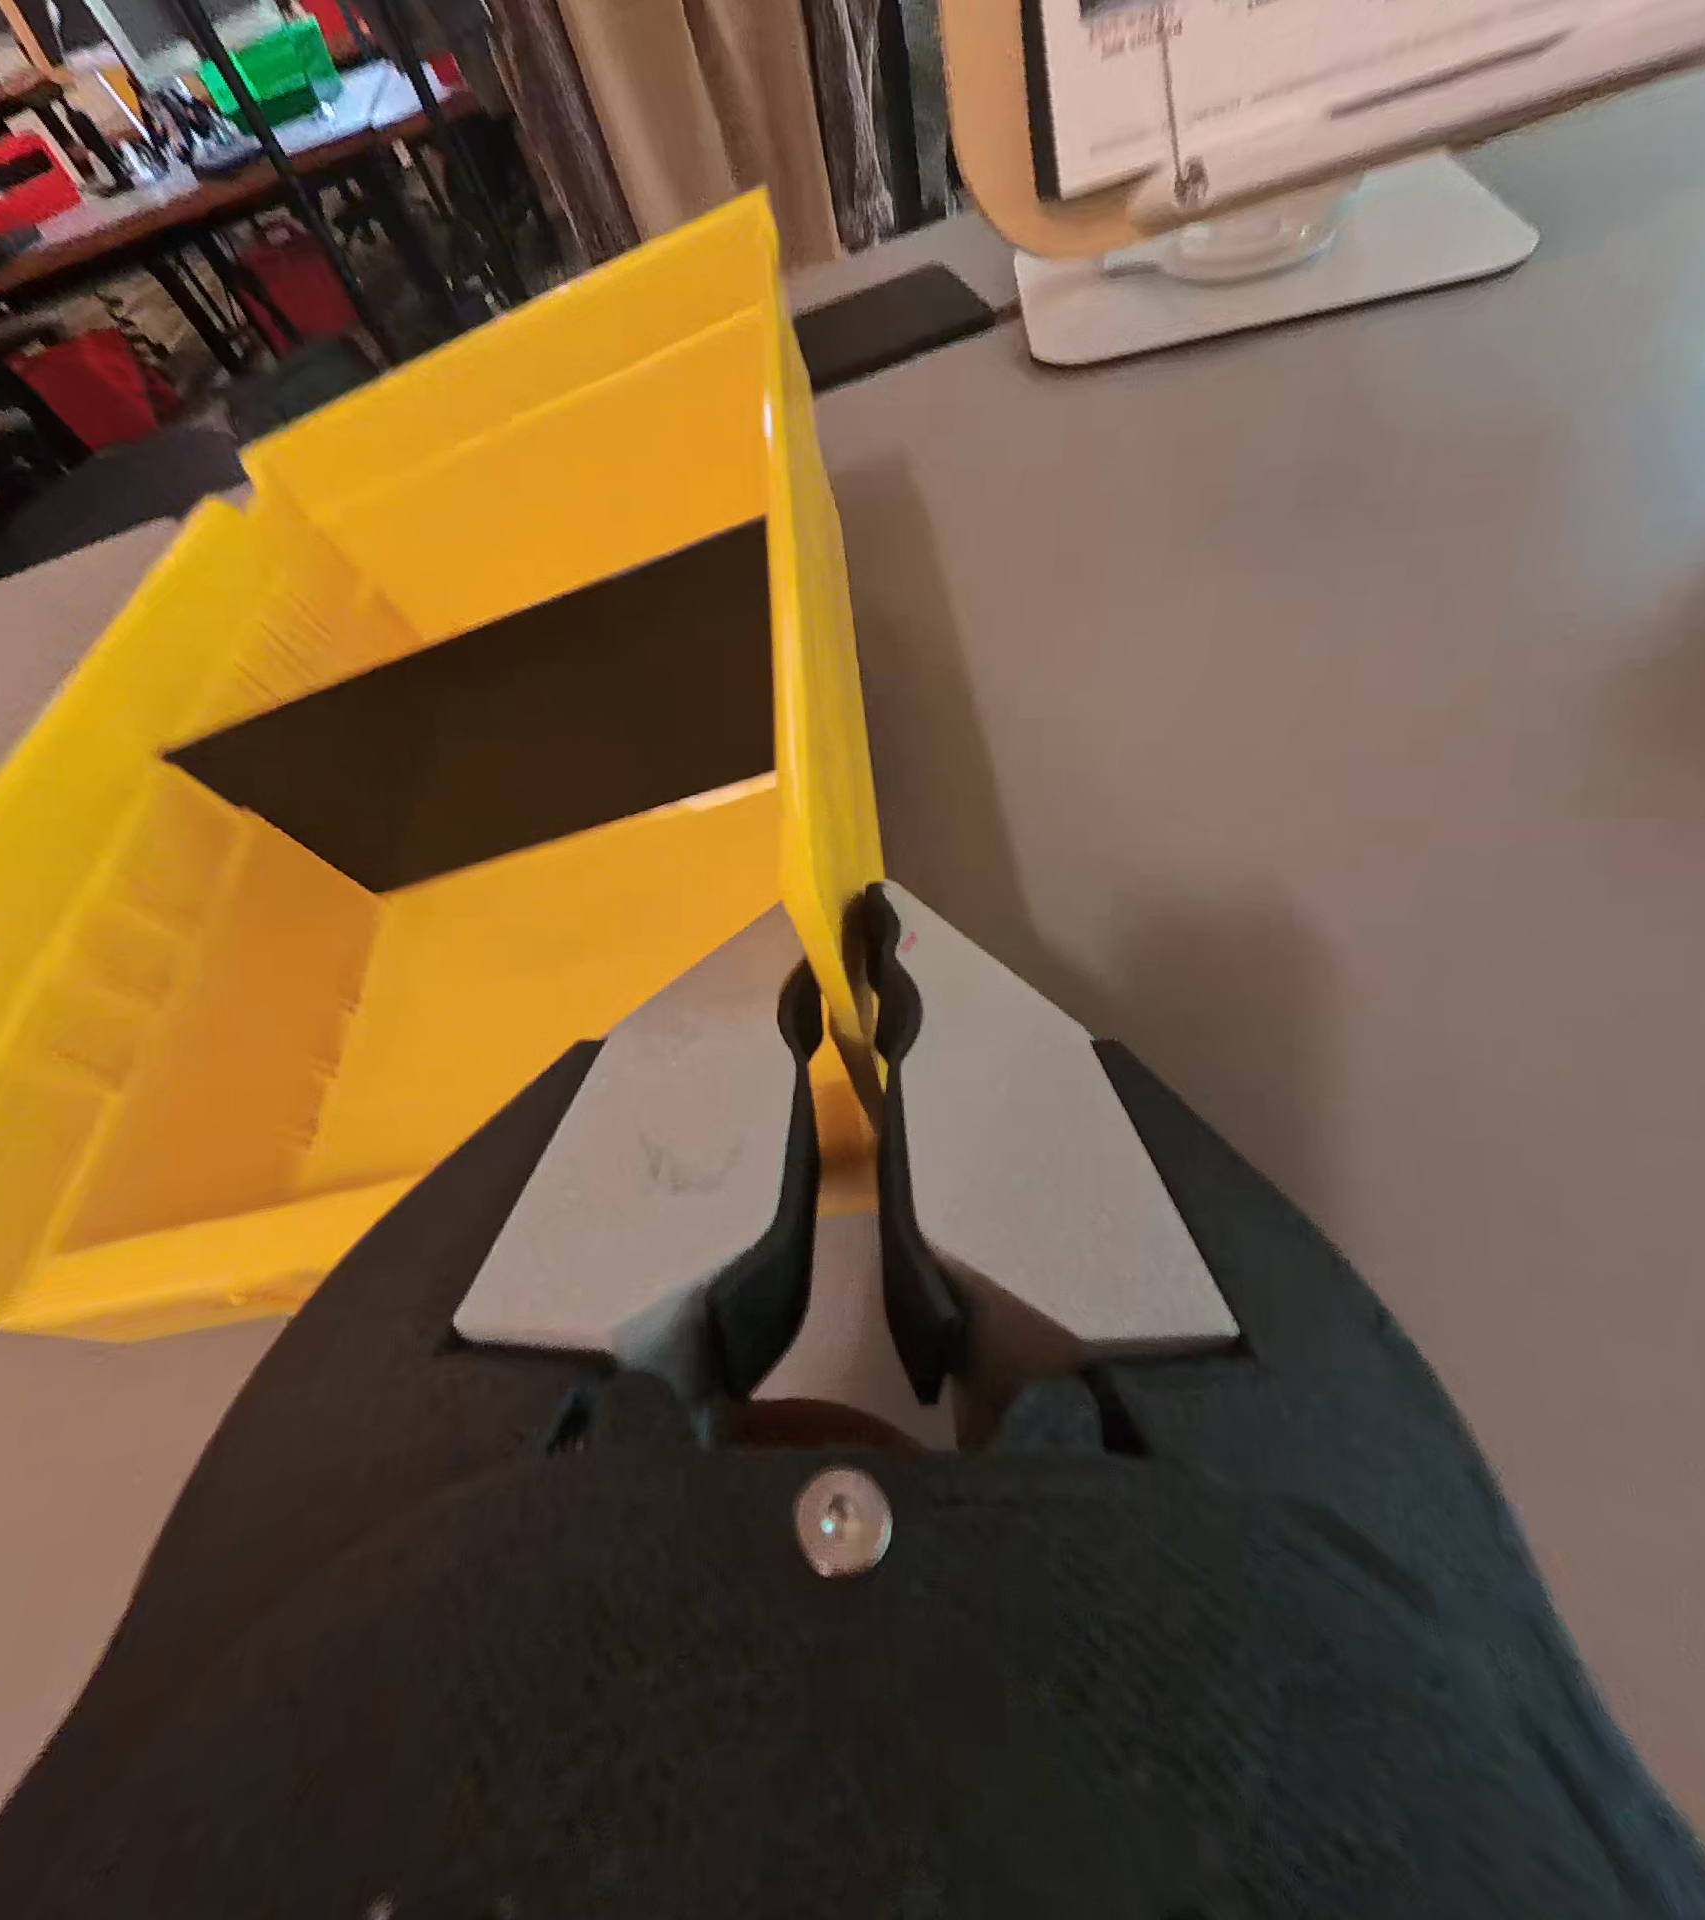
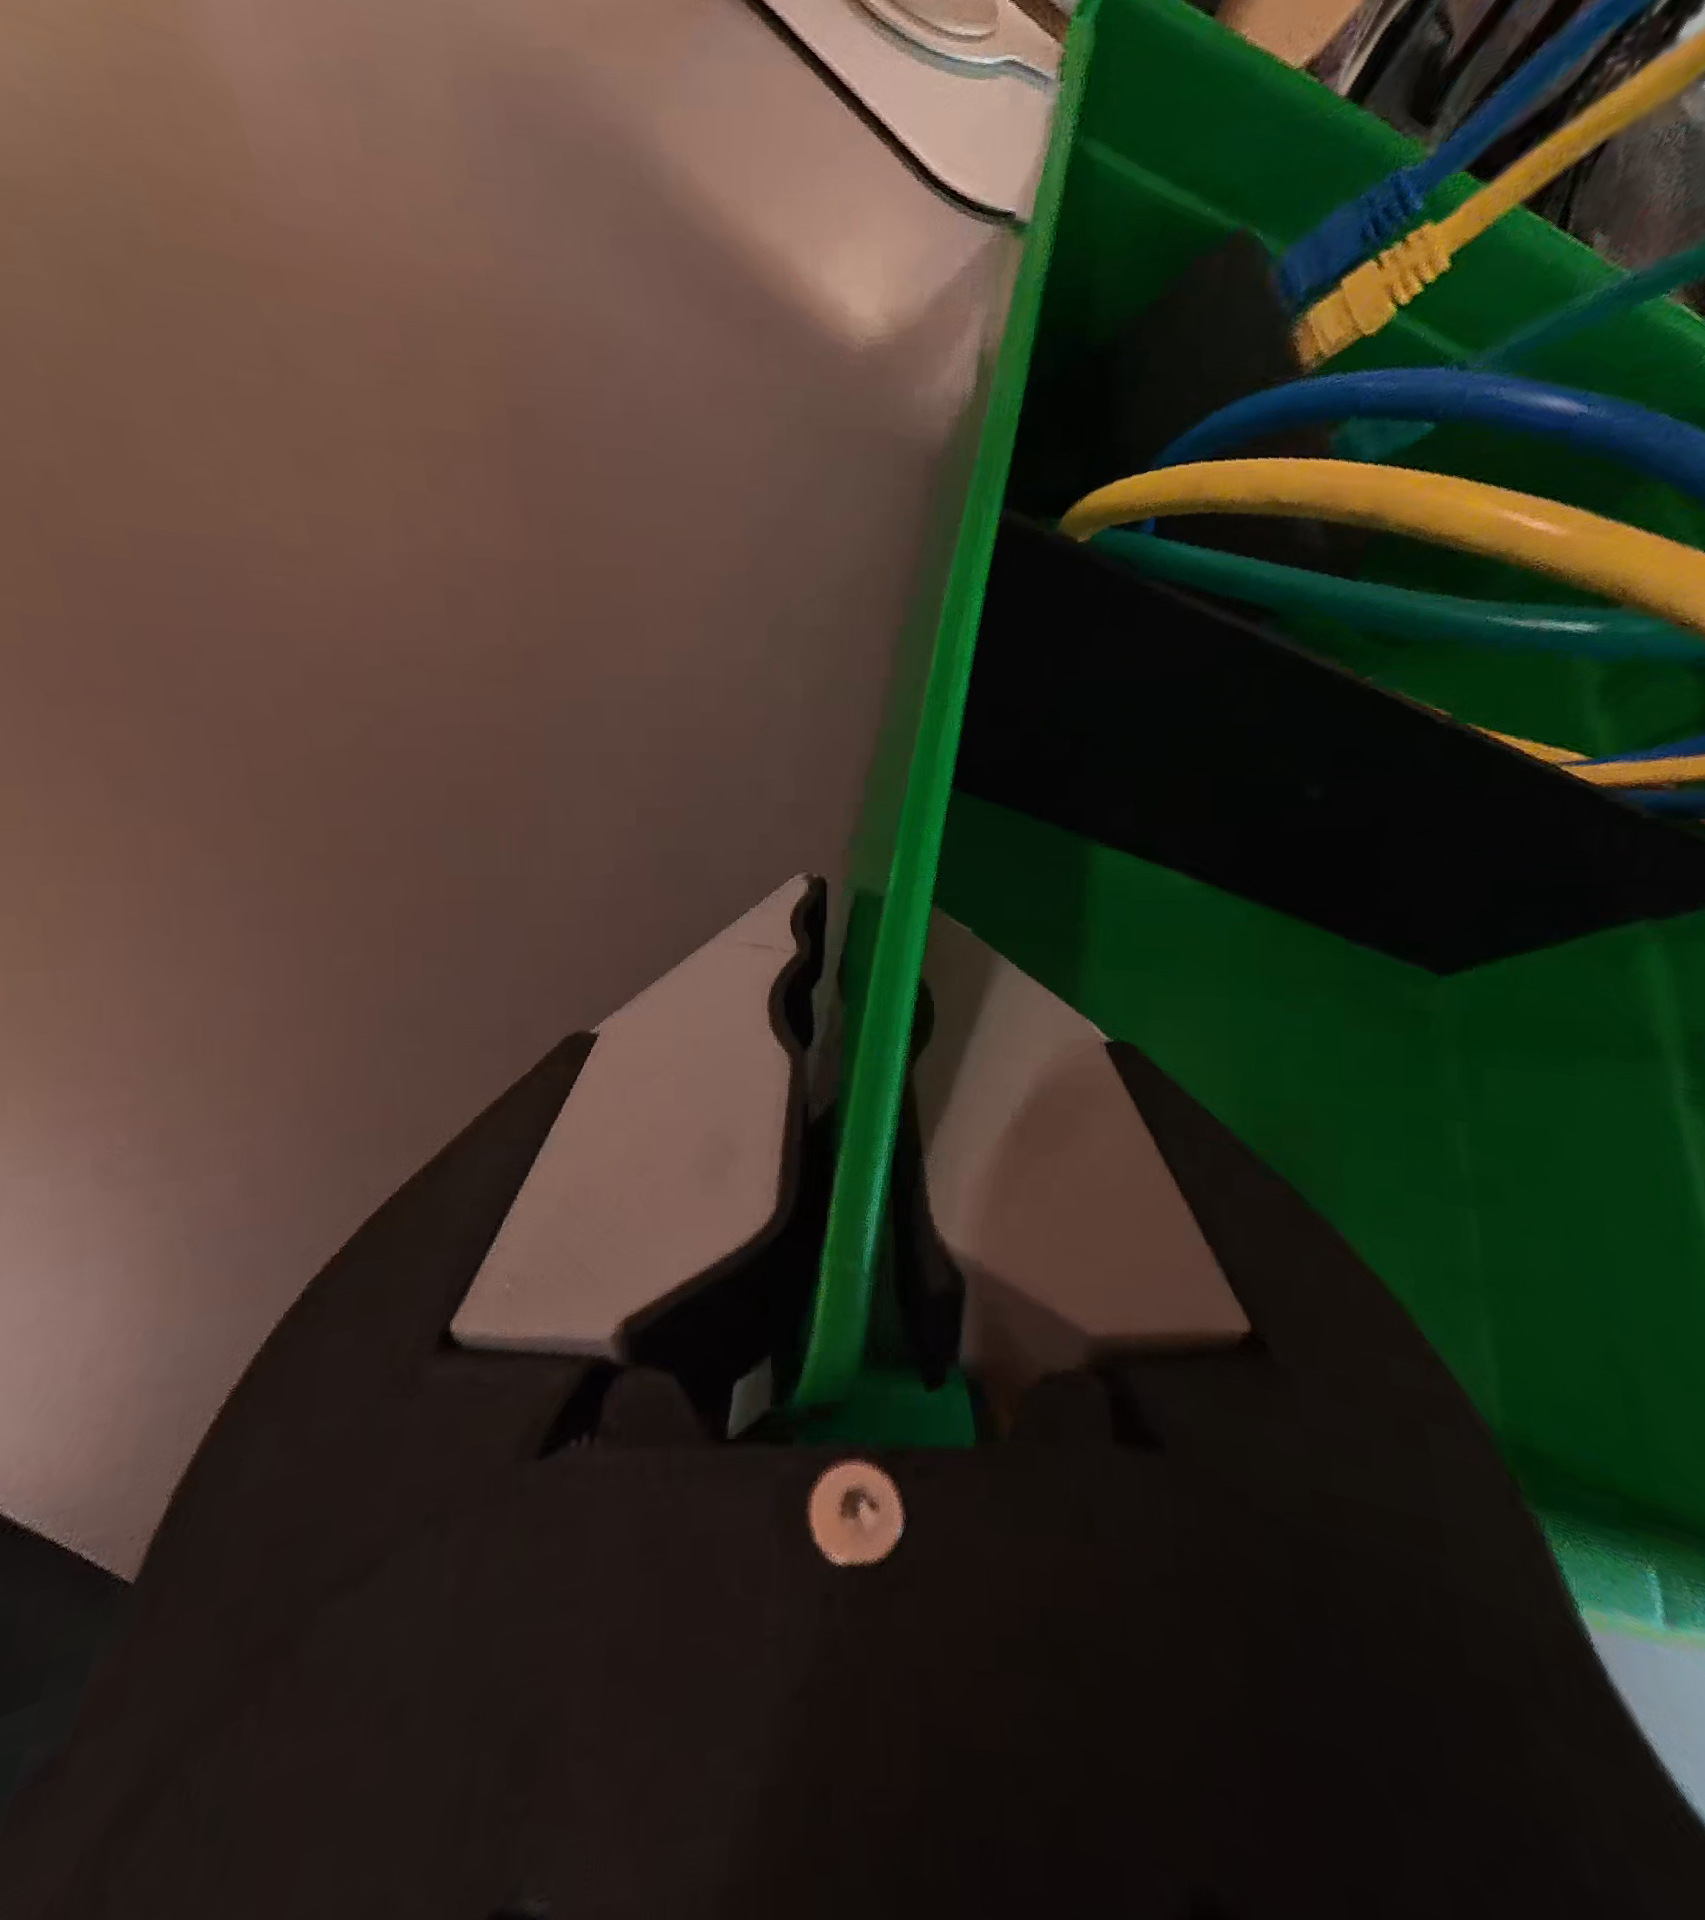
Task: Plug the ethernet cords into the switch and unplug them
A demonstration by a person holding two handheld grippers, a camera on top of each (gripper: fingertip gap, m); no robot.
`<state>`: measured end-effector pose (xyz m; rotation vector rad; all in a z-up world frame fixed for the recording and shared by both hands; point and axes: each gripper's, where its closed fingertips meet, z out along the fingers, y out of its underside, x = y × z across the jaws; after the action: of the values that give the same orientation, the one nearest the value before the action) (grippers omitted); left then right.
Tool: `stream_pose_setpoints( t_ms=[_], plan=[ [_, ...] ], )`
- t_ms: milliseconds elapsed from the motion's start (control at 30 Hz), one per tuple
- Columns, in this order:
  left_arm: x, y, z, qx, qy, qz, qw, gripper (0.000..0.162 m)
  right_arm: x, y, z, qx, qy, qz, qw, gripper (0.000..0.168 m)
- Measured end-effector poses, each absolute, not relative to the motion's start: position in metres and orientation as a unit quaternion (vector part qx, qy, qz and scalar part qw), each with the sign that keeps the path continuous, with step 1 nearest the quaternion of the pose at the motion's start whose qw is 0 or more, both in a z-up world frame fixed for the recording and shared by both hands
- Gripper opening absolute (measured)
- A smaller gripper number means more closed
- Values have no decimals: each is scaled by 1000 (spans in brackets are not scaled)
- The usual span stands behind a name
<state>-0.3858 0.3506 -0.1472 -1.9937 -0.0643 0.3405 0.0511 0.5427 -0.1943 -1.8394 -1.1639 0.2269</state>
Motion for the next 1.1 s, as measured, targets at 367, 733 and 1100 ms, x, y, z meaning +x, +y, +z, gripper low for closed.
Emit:
stream_pose_setpoints(
  t_ms=[367,733,1100],
  plan=[
    [-364,310,-38,-754,-2,178,633,4,-113,445,-191,-748,-468,151,446,4],
    [-345,262,17,-695,19,246,675,4,-333,298,-142,-651,-498,311,480,42],
    [-217,281,36,-648,157,220,712,4,-132,423,-50,-645,-402,275,588,34]
  ],
)
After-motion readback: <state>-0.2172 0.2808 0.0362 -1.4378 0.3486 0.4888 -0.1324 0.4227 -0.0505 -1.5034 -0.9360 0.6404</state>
